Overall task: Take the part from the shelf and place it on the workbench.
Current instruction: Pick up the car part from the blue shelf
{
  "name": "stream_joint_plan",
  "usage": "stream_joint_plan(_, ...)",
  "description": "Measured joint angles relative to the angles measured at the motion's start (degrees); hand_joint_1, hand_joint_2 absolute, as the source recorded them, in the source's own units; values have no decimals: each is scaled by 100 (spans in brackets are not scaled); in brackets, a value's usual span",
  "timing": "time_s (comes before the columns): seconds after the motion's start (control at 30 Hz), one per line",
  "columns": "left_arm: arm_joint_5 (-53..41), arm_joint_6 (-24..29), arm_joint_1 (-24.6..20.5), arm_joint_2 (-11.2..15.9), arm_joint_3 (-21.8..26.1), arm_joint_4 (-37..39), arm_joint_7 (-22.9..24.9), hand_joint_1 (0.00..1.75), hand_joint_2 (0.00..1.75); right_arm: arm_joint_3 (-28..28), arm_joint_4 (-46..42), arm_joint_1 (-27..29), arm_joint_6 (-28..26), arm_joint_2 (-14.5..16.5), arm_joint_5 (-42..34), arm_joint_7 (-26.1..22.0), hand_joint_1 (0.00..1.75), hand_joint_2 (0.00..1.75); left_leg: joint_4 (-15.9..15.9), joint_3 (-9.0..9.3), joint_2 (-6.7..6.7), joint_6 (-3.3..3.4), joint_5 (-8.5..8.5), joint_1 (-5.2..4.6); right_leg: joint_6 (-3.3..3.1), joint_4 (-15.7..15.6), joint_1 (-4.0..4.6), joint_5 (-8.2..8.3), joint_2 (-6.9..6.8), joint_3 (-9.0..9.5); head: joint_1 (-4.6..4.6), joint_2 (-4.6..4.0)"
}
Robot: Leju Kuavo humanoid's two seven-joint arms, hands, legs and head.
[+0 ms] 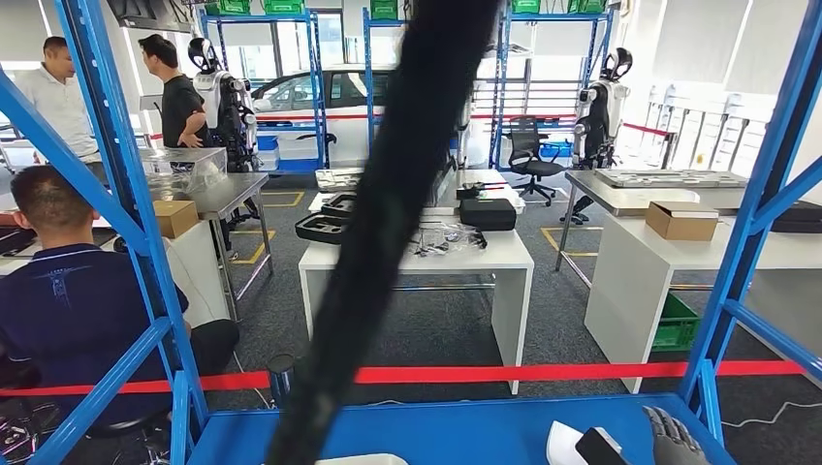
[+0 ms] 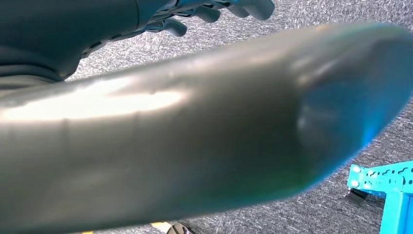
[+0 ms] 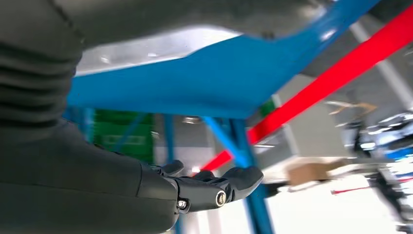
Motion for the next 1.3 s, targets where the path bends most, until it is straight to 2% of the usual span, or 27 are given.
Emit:
stream_joint_plan(0.13, -21, 34, 5, 0, 0, 1, 25, 0, 0, -247, -310, 323, -283, 48, -185, 552, 0, 175, 0, -2, 0, 0, -3, 0, 1, 0, 0, -1, -1, 0, -2, 1)
stream_joint_plan(0.23, -29, 40, 7, 0, 0, 0, 43, 0, 0, -431, -520, 543, -380, 111, -237, 715, 0, 175, -1, -1, 2, -3, -8, 0, 5, -1, 0, -4, 1, -1, -4, 0)
stream_joint_plan(0.57, -78, 39, 9, 0, 0, -2, 1, 0, 0, -720, -803, 847, -325, 257, -321, 813, 0, 175, -1, 1, 5, -4, -9, 0, 6, 0, 0, -5, 1, 0, -11, -1)
stream_joint_plan(1.3, -103, 30, 10, 2, 0, -2, 75, 0, 0, -775, -879, 866, 3, 318, -268, 743, 0, 175, -1, 0, 5, -4, -9, 0, 6, -1, 0, -5, 1, 1, -16, 0)
